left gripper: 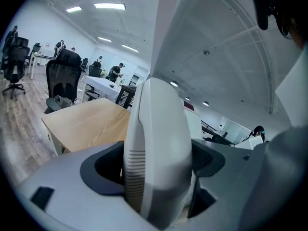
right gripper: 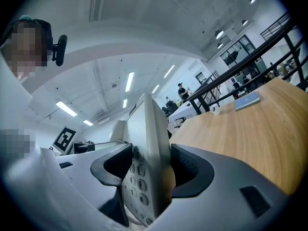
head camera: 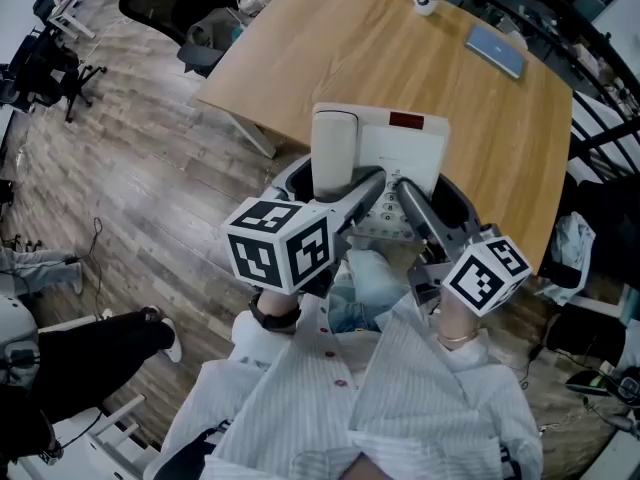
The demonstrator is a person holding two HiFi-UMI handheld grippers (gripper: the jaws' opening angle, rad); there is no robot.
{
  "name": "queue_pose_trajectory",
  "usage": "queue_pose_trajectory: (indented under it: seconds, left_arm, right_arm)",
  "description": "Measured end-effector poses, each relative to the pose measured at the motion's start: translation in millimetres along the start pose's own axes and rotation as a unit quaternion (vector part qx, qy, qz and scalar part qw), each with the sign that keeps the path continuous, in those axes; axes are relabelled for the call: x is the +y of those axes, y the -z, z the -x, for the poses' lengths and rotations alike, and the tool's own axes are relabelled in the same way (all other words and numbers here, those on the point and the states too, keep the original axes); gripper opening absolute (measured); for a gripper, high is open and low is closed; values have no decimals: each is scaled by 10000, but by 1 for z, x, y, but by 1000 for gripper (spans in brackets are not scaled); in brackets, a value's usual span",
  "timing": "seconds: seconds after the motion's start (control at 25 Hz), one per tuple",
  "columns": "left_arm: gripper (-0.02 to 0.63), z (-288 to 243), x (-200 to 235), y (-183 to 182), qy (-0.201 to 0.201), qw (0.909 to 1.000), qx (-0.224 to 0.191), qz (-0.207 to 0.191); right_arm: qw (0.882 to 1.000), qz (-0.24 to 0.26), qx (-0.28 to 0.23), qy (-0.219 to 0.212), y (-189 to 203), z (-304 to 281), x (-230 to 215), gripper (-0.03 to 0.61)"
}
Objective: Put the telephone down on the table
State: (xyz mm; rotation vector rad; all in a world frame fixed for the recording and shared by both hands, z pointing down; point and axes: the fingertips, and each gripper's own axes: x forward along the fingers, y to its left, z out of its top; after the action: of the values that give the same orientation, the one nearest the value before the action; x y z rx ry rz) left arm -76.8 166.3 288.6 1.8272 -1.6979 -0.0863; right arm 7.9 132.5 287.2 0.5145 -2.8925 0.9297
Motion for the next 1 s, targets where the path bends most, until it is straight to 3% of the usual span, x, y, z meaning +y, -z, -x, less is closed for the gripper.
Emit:
queue_pose_trajectory:
  seconds: [0.48, 1.0]
  left_arm:
    - [403, -88, 35, -73, 104, 9999, 96, -92]
    - [403, -185, 22, -126, 305, 9989, 140, -329]
  right_arm:
    - [9998, -110, -86, 104, -65, -75, -60, 267]
    - [9988, -141, -387, 249, -137, -100, -137, 267]
